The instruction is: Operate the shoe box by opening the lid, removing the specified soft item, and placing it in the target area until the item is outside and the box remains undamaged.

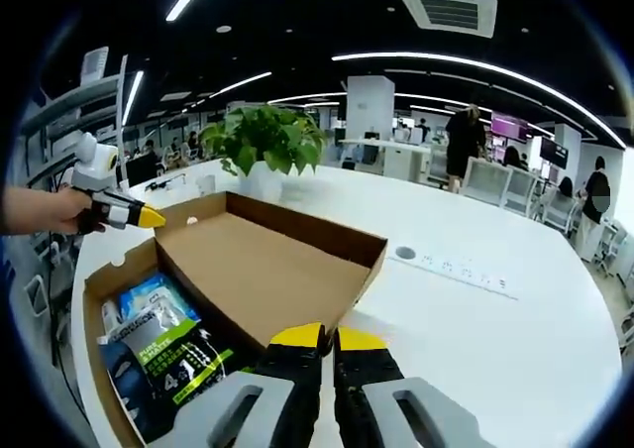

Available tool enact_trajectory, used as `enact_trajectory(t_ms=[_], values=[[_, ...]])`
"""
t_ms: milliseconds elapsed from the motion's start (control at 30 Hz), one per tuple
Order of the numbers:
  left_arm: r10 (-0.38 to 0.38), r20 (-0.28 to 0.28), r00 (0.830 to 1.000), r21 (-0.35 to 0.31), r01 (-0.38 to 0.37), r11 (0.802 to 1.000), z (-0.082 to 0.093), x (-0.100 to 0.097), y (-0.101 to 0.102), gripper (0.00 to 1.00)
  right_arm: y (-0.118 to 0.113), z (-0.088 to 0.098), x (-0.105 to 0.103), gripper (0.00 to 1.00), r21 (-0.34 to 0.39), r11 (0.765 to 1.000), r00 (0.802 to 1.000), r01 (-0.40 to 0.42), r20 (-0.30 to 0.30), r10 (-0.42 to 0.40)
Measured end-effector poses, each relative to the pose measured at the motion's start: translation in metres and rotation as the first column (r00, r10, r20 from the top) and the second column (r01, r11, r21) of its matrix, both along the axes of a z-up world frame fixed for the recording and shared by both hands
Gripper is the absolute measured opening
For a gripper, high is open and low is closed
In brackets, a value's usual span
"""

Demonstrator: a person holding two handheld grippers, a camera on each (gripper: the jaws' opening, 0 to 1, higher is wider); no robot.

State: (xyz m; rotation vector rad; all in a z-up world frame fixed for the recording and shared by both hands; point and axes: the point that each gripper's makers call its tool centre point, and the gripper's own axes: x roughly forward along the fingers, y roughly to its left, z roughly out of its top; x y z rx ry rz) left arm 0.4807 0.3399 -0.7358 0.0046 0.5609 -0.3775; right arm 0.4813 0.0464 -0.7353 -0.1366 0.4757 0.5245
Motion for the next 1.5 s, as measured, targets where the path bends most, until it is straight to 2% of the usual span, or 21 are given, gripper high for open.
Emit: enact_trajectory(t_ms=[800,967,1133,1300,1433,1500], values=[[0.041,-0.010,0.999,-0.019,-0.041,0.999,-0.010,0.000,0.000,0.03,0.000,-0.007,0.007,0.00,0.046,0.999,0.999,0.018,-0.049,-0.016],[0.028,-0.017,0.999,0.014,-0.028,1.000,-0.008,0.000,-0.003,0.04,-0.001,-0.007,0.007,0.00,0.074,0.996,0.997,0.040,-0.073,-0.035],[0.032,-0.030,0.999,0.019,-0.031,0.999,-0.009,-0.001,0.001,0.04,-0.001,-0.006,0.007,0.00,0.085,0.995,0.996,0.048,-0.086,-0.040],[0.019,-0.037,0.999,0.029,-0.018,0.999,-0.004,-0.003,-0.002,0.08,-0.002,0.000,0.005,0.01,0.100,0.994,0.997,0.042,-0.073,-0.035],[0.024,-0.031,0.999,0.016,-0.024,1.000,0.004,-0.004,-0.005,0.13,-0.003,0.012,0.001,0.04,0.121,0.992,0.998,0.033,-0.059,-0.026],[0.019,-0.031,0.999,0.031,-0.018,0.999,0.008,-0.007,-0.008,0.16,-0.002,0.015,-0.003,0.08,0.130,0.991,0.998,0.026,-0.062,-0.019]])
